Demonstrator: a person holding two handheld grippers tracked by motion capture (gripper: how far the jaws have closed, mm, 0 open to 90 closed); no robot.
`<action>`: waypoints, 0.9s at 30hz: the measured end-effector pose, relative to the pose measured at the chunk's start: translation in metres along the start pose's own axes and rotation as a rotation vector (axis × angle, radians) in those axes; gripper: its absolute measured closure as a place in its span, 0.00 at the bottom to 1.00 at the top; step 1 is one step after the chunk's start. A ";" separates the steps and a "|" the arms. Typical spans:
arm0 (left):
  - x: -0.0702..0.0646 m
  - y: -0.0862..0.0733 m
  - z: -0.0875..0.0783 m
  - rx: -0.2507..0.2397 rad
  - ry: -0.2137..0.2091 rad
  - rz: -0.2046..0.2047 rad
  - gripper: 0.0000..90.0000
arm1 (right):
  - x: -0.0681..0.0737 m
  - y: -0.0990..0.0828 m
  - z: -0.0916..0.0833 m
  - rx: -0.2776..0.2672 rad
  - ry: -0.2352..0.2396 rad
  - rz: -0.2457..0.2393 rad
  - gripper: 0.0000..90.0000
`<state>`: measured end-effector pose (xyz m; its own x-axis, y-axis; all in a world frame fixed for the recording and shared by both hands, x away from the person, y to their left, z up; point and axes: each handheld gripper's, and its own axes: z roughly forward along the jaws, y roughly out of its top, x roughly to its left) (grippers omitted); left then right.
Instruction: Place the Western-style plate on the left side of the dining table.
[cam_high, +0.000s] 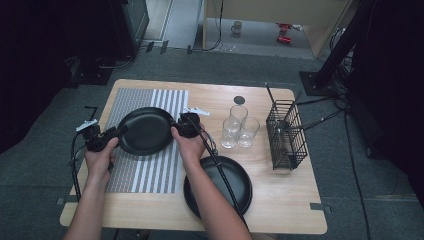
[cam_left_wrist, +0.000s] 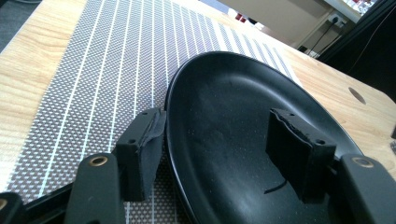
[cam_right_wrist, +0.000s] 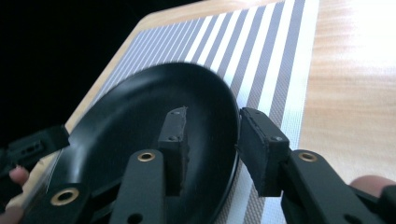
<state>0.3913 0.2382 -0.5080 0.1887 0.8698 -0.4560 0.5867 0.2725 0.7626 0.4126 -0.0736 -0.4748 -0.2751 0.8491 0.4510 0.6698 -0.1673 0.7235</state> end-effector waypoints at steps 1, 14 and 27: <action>-0.001 0.000 -0.001 0.002 0.003 0.007 0.39 | 0.002 -0.003 -0.005 0.010 -0.006 -0.032 0.66; -0.018 -0.008 -0.025 0.037 -0.032 0.046 0.26 | 0.007 -0.017 -0.038 -0.006 0.066 -0.098 0.40; -0.036 -0.033 -0.055 0.073 -0.071 0.097 0.11 | 0.006 -0.028 -0.077 0.034 0.021 -0.198 0.04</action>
<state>0.3218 0.2206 -0.4911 0.3013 0.8584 -0.4152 0.6179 0.1559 0.7707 0.3387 -0.1022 -0.4523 -0.4180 0.8528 0.3130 0.6242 0.0193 0.7811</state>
